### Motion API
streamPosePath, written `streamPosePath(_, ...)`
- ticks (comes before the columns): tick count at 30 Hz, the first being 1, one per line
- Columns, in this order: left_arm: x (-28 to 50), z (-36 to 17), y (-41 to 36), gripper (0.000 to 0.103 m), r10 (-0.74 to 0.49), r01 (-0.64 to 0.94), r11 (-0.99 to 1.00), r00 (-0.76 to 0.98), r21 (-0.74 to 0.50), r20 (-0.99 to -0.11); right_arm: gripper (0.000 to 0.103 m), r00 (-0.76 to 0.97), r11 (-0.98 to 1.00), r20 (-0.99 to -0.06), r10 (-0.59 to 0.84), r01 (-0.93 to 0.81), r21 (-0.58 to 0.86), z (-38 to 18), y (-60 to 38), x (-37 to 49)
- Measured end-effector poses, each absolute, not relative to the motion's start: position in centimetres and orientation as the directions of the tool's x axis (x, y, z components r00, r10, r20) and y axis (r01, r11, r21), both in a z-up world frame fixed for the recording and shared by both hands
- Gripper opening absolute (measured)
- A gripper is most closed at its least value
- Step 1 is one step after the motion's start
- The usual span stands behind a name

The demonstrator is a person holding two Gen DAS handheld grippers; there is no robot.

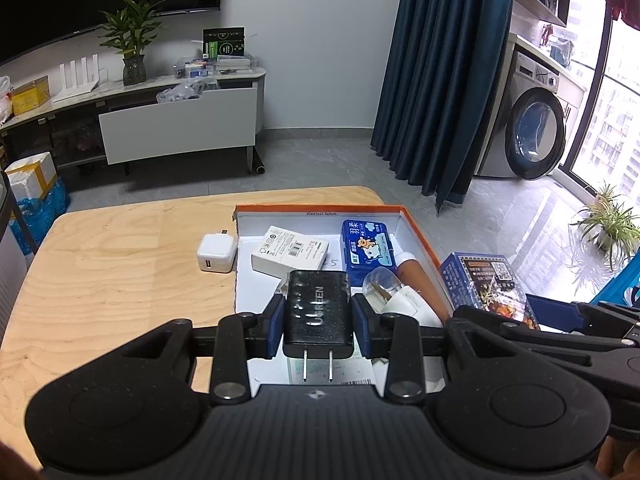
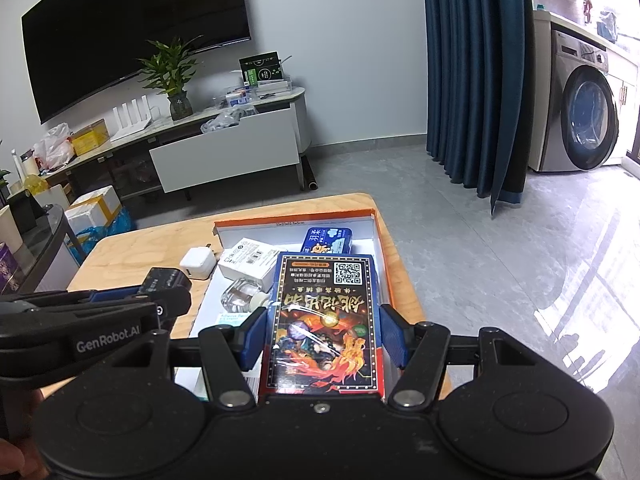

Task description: Organize rigid objects

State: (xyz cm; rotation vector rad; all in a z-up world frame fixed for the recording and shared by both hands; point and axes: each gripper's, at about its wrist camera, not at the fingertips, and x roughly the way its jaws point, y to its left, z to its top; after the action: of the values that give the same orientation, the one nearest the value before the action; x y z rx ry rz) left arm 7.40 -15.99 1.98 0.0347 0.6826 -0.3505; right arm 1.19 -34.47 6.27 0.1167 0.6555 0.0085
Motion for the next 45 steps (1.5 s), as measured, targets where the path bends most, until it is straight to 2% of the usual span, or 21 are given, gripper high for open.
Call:
streamPosePath(22,11.1,0.0,-17.2,0.036,-0.343,0.340,0.930,0.669,-0.138,-0.659,0.072,0.760,0.989,-0.644,0.090,0.009,0.150,5.5,-35.6,8.8)
streamPosePath(30,11.9,-0.6,-17.4,0.036,-0.349,0.333,0.930,0.655,-0.158,-0.670,0.073,0.790,0.987,-0.607,0.089,0.011,0.159,5.7,-36.1,11.9)
streamPosePath(36,12.4,-1.1,-18.5,0.037,-0.393,0.362,0.911,0.627,-0.195,-0.672,0.077,0.823,0.987,-0.565,0.053,0.043,0.156,6.9,-37.1,9.7)
streamPosePath(38,12.5,-1.3,-19.1,0.054,-0.415,0.376,0.901,0.605,-0.216,-0.679,0.077,0.825,0.986,-0.563,0.046,0.052,0.157,7.2,-37.4,8.7)
streamPosePath(40,12.1,-1.2,-19.3,0.055,-0.407,0.373,0.905,0.612,-0.207,-0.678,0.078,0.825,0.990,-0.565,0.031,0.053,0.132,7.5,-37.4,7.5)
streamPosePath(42,11.4,-0.8,-19.2,0.061,-0.398,0.375,0.907,0.619,-0.191,-0.677,0.079,0.823,0.995,-0.568,-0.009,0.064,0.078,7.7,-37.1,6.2)
streamPosePath(44,10.4,-0.1,-18.8,0.077,-0.373,0.364,0.917,0.642,-0.161,-0.670,0.080,0.818,0.997,-0.575,-0.021,0.062,0.052,7.8,-37.0,4.9)
streamPosePath(45,9.8,0.2,-18.5,0.081,-0.356,0.355,0.924,0.656,-0.145,-0.666,0.081,0.817,0.997,-0.576,-0.015,0.060,0.058,7.9,-37.0,4.2)
